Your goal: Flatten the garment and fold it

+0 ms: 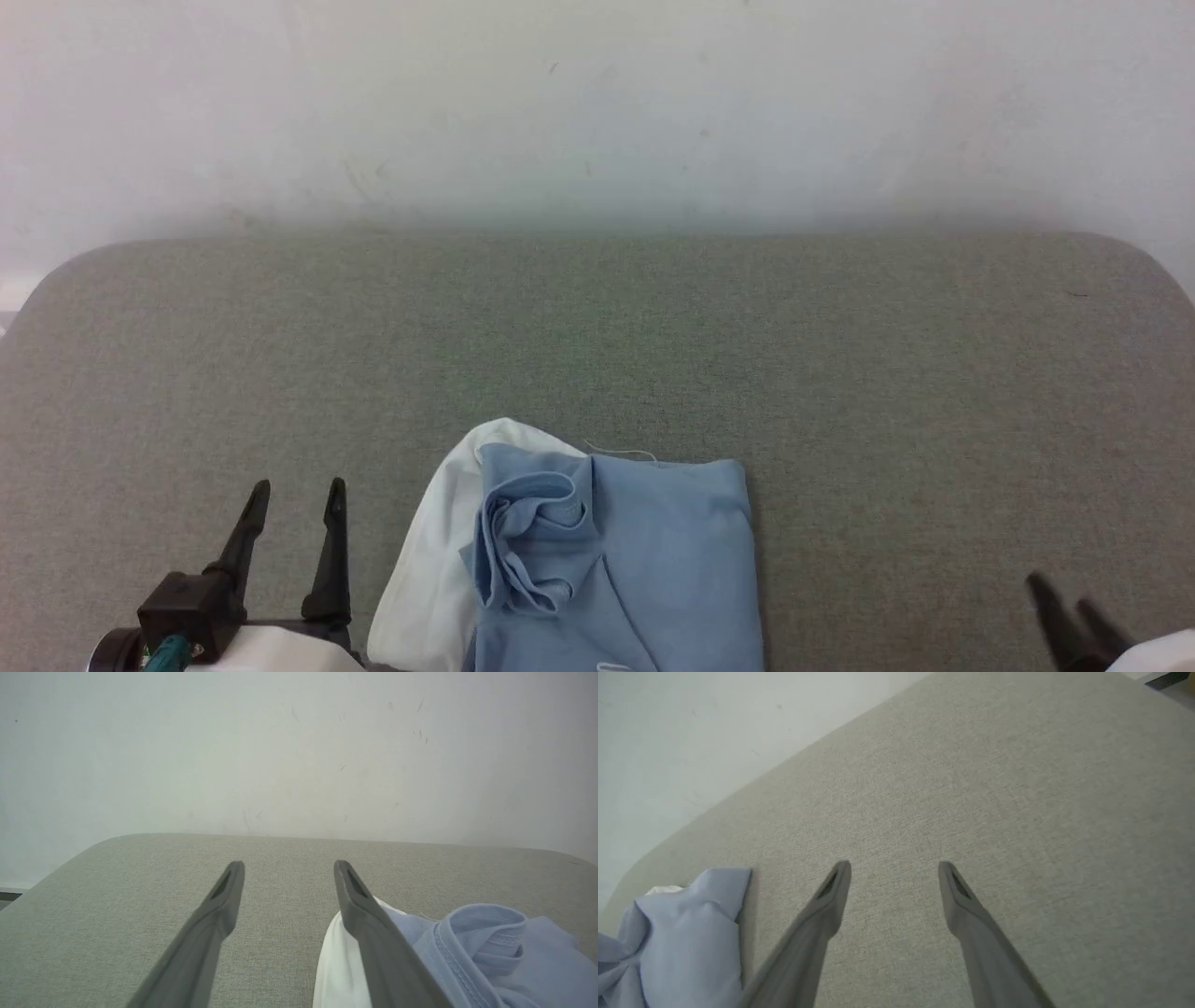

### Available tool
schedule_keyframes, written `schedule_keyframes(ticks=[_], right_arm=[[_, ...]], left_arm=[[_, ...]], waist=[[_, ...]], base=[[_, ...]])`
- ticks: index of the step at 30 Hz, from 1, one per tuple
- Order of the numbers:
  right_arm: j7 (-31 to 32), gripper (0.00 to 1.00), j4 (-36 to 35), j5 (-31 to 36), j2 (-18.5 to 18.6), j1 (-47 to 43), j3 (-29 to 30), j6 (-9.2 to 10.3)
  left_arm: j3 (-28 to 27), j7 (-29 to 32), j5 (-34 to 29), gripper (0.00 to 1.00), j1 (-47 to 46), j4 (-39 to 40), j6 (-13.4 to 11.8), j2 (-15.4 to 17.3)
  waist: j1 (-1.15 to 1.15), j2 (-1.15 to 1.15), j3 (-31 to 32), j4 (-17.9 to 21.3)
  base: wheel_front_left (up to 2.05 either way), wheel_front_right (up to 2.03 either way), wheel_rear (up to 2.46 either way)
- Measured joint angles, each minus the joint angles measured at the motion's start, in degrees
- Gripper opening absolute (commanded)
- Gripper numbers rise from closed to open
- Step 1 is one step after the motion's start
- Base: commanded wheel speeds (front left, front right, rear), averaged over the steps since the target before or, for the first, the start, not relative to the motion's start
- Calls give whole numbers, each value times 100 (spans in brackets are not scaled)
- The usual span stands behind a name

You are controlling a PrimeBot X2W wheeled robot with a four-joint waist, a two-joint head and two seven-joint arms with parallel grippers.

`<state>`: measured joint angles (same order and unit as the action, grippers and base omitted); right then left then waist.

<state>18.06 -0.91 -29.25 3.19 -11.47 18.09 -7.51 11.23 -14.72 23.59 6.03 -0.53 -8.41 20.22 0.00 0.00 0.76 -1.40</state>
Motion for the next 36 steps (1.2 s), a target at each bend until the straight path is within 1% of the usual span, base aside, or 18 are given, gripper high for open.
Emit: schedule_keyframes(ticks=[4,6,8,10,12,14,16,20,21,22,23,25,27,29,31,34,36], right_arm=[[1074,100,837,-1260,-4,108,-79,0],[1553,100,1312,-2051,-7,289,-246,0],[1864,100,1675,-2516,-9,471,-537,-1],[1976,100,1979,-3094,4,737,-884,-1],[1982,100,2227,-3294,-4,1012,-1295,-1],[1967,100,2464,-3644,-8,1285,-1724,-1],[1834,100,2676,-3916,-18,1536,-2116,0],[1426,100,3176,-4152,-21,2026,-2686,0],[1390,40,3328,-4196,-18,2136,-2808,0],[1355,4,3446,-4199,2,2234,-2915,-1],[1300,0,3528,-4196,13,2329,-3000,-1],[1241,0,3610,-4180,14,2486,-3175,-1],[1109,0,3594,-4009,11,2578,-3310,0],[971,0,3457,-3768,87,2617,-3470,0],[792,0,3194,-3325,290,2654,-3730,0],[547,0,2615,-2544,720,2743,-4159,0],[504,0,2281,-1961,1010,2841,-4413,-1]], left_arm=[[-21,0,0,100,-7,-23,32,-2],[-19,0,-5,100,-16,-38,41,-14],[-9,0,-9,100,-29,-46,82,-25],[4,0,-10,100,-67,-63,94,-48],[24,0,-27,100,-131,-96,141,-77],[37,0,-30,100,-199,-125,190,-105],[45,0,-43,100,-254,-148,230,-130],[55,0,-52,100,-325,-182,281,-201],[56,0,-52,100,-332,-196,288,-211],[51,0,-52,100,-343,-214,291,-221],[44,0,-52,100,-354,-227,309,-232],[42,0,-54,100,-367,-255,333,-242],[32,0,-77,100,-367,-280,338,-247],[5,0,-105,100,-367,-296,339,-252],[-11,0,-137,100,-367,-297,339,-261],[-27,0,-152,100,-366,-296,343,-300],[-59,0,-155,100,-361,-296,374,-311]], waist=[[0,0,-43,-35],[0,0,-61,-62],[0,0,-81,-100],[0,0,-111,-142],[1,0,-140,-193],[0,0,-168,-250],[0,0,-197,-309],[1,0,-263,-413],[1,0,-279,-439],[1,0,-291,-463],[1,0,-301,-484],[1,0,-315,-516],[1,0,-311,-518],[1,0,-290,-494],[1,0,-263,-448],[1,0,-220,-354],[1,0,-190,-268]], base=[[0,0,0],[0,0,0],[0,0,0],[0,0,0],[0,0,0],[0,0,0],[0,0,0],[0,0,0],[0,0,0],[0,0,0],[0,0,0],[0,0,0],[0,0,0],[0,0,0],[0,0,0],[0,0,0],[0,0,0]])
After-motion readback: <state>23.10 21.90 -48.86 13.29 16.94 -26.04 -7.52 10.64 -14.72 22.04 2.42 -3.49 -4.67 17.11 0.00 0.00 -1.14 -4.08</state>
